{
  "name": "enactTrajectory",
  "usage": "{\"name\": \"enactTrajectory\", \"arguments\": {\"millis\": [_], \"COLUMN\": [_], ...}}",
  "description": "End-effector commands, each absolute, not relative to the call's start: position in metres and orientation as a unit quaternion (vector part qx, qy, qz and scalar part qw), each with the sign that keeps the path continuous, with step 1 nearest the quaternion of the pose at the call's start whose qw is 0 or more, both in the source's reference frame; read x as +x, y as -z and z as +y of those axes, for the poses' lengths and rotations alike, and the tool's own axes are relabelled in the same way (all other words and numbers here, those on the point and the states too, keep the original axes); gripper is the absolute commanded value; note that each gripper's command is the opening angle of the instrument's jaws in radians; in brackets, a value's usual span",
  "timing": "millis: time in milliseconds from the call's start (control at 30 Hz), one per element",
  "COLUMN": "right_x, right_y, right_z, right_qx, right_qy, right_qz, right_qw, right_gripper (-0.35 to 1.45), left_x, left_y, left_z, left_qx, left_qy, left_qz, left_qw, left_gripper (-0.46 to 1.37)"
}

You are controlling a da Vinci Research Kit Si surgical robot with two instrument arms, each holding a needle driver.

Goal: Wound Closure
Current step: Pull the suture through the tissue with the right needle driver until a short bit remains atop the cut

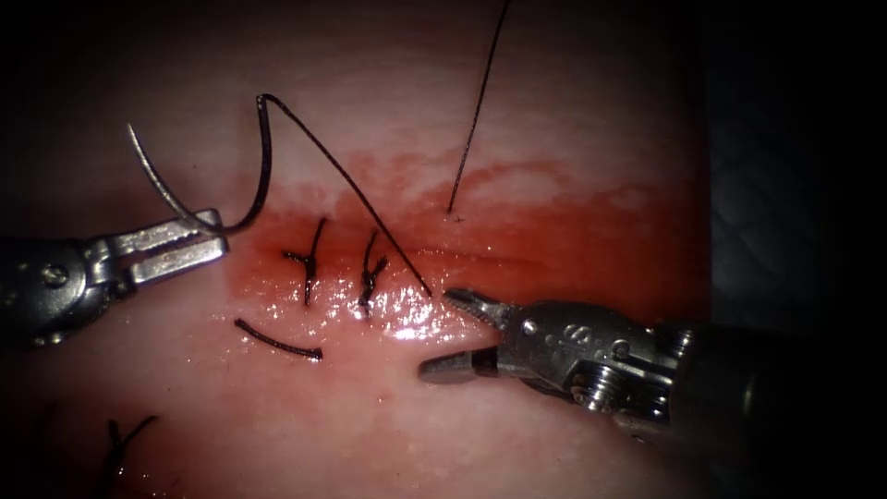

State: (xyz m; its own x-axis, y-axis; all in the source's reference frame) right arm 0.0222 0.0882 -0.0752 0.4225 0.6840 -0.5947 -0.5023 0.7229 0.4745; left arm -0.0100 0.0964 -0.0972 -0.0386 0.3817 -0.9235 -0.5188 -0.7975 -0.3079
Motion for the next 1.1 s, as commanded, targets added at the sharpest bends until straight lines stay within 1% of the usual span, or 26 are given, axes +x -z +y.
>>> {"name": "enactTrajectory", "arguments": {"millis": [33,400,567,667,733,800,833,867,967,1100], "right_x": [0.0222,0.0230,0.0241,0.0243,0.0241,0.0240,0.0240,0.0240,0.0240,0.0239], "right_y": [0.0751,0.0732,0.0723,0.0715,0.0710,0.0705,0.0704,0.0703,0.0705,0.0715], "right_z": [0.0884,0.0898,0.0897,0.0895,0.0894,0.0893,0.0893,0.0894,0.0896,0.0897], "right_qx": [0.109,0.096,0.099,0.097,0.097,0.098,0.100,0.107,0.115,0.128], "right_qy": [-0.354,-0.356,-0.347,-0.346,-0.342,-0.338,-0.333,-0.327,-0.316,-0.304], "right_qz": [0.403,0.399,0.403,0.401,0.397,0.390,0.390,0.393,0.395,0.376], "right_qw": [0.837,0.840,0.841,0.843,0.846,0.851,0.852,0.853,0.855,0.866], "right_gripper": [1.12,1.12,1.07,1.01,0.91,0.64,0.28,-0.35,-0.35,-0.35], "left_x": [-0.0101,-0.0103,-0.0107,-0.0108,-0.0107,-0.0107,-0.0107,-0.0108,-0.0108,-0.0108], "left_y": [0.0974,0.0983,0.0985,0.0987,0.0987,0.0988,0.0988,0.0988,0.0988,0.0988], "left_z": [0.0963,0.0957,0.0956,0.0954,0.0954,0.0954,0.0954,0.0954,0.0954,0.0953], "left_qx": [-0.622,-0.622,-0.623,-0.624,-0.624,-0.624,-0.624,-0.624,-0.624,-0.624], "left_qy": [-0.718,-0.720,-0.719,-0.718,-0.718,-0.718,-0.718,-0.718,-0.718,-0.718], "left_qz": [0.050,0.043,0.042,0.041,0.040,0.040,0.040,0.040,0.040,0.041], "left_qw": [0.310,0.306,0.305,0.305,0.305,0.305,0.305,0.305,0.304,0.305], "left_gripper": [-0.35,-0.35,-0.35,-0.35,-0.35,-0.35,-0.35,-0.35,-0.35,-0.35]}}
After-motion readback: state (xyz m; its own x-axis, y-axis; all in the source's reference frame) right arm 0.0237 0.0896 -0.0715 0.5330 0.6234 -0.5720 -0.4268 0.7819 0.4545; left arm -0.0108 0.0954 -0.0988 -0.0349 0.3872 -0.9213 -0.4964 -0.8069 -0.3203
